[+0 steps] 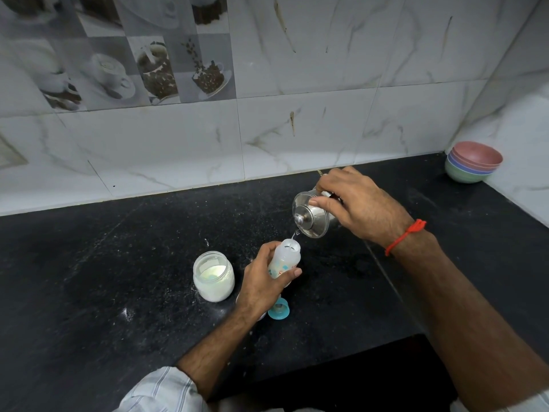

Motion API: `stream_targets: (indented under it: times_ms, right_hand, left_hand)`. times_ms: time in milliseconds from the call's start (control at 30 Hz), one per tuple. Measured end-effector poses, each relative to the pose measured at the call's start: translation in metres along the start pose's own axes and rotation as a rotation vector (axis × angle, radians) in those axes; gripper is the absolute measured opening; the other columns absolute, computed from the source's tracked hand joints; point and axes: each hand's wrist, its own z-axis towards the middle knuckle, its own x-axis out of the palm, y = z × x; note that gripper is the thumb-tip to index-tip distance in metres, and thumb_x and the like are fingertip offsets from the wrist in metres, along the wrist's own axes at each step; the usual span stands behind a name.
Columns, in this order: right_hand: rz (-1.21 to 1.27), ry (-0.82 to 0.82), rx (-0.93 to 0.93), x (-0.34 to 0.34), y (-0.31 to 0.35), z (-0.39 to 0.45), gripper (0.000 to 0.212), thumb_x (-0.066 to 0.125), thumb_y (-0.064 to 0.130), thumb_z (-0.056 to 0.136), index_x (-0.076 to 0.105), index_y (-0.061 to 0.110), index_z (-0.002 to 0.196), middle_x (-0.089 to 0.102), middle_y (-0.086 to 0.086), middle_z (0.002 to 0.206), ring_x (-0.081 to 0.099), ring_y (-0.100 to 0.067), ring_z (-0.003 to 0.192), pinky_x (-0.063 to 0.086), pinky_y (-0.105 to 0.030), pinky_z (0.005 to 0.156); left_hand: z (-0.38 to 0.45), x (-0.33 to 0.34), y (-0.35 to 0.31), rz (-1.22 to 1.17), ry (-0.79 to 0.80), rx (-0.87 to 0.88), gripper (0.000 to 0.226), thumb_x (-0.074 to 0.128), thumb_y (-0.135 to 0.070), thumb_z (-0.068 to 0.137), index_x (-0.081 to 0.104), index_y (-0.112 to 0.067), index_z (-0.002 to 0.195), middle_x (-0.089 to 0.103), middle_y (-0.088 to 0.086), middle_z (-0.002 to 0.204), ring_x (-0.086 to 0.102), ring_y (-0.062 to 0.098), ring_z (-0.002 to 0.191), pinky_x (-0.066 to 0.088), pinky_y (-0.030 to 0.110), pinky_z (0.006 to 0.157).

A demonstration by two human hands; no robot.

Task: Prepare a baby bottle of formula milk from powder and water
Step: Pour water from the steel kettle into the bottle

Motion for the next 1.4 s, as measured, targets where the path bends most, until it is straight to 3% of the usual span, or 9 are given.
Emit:
stream_targets:
  times_ms: [167, 433, 733, 1000, 1167, 1400]
  right_hand:
    - [0.004, -0.007, -0.019, -0.001, 0.001, -0.001, 0.022, 0.048, 0.046, 0.102, 0.051, 0.026, 0.092, 0.045, 0.014, 0.091, 0.042, -0.013, 0.093, 0.055, -0.047, 0.075]
    - [-0.007, -0.014, -0.025, -0.003, 0.002, -0.001, 0.028, 0.048, 0.047, 0.101, 0.058, 0.021, 0.097, 0.047, 0.013, 0.092, 0.044, -0.014, 0.094, 0.056, -0.047, 0.076]
    - [-0.014, -0.007, -0.025, -0.005, 0.003, -0.001, 0.034, 0.044, 0.05, 0.099, 0.059, 0.02, 0.098, 0.046, 0.013, 0.093, 0.044, -0.014, 0.094, 0.055, -0.046, 0.077]
    - [-0.018, -0.01, -0.04, -0.003, 0.001, 0.0, 0.035, 0.045, 0.05, 0.1, 0.061, 0.019, 0.1, 0.047, 0.013, 0.094, 0.045, -0.014, 0.095, 0.055, -0.045, 0.078]
    - [-0.013, -0.022, -0.057, -0.001, -0.001, 0.0, 0.023, 0.046, 0.048, 0.101, 0.052, 0.027, 0.093, 0.042, 0.014, 0.09, 0.042, -0.014, 0.092, 0.055, -0.047, 0.074]
    - [0.015, -0.021, -0.02, 0.008, -0.007, -0.003, 0.027, 0.05, 0.047, 0.102, 0.058, 0.021, 0.096, 0.049, 0.011, 0.091, 0.043, -0.014, 0.091, 0.053, -0.042, 0.074]
  left_hand:
    - [-0.001, 0.001, 0.0, -0.031, 0.003, -0.008, 0.058, 0.087, -0.032, 0.08, 0.054, -0.038, 0.127, 0.067, -0.015, 0.126, 0.063, 0.006, 0.118, 0.052, 0.014, 0.081]
    - [0.001, 0.002, 0.002, -0.007, 0.005, -0.015, 0.06, 0.087, -0.033, 0.08, 0.054, -0.035, 0.13, 0.066, -0.013, 0.131, 0.061, 0.008, 0.122, 0.053, 0.019, 0.09]
    - [0.0, 0.001, 0.002, -0.005, 0.001, -0.007, 0.06, 0.087, -0.032, 0.08, 0.054, -0.034, 0.13, 0.066, -0.013, 0.13, 0.061, 0.007, 0.12, 0.049, 0.012, 0.083]
    - [0.001, 0.001, 0.005, 0.006, 0.001, 0.0, 0.06, 0.088, -0.033, 0.08, 0.054, -0.033, 0.13, 0.066, -0.013, 0.129, 0.062, 0.007, 0.12, 0.051, 0.015, 0.087]
    - [0.001, 0.002, 0.007, -0.003, 0.007, -0.006, 0.06, 0.088, -0.033, 0.079, 0.054, -0.035, 0.129, 0.067, -0.013, 0.129, 0.062, 0.008, 0.121, 0.054, 0.021, 0.091]
    - [0.0, 0.001, 0.003, -0.003, 0.0, 0.003, 0.058, 0.088, -0.033, 0.08, 0.053, -0.039, 0.126, 0.066, -0.014, 0.128, 0.062, 0.007, 0.121, 0.054, 0.022, 0.092]
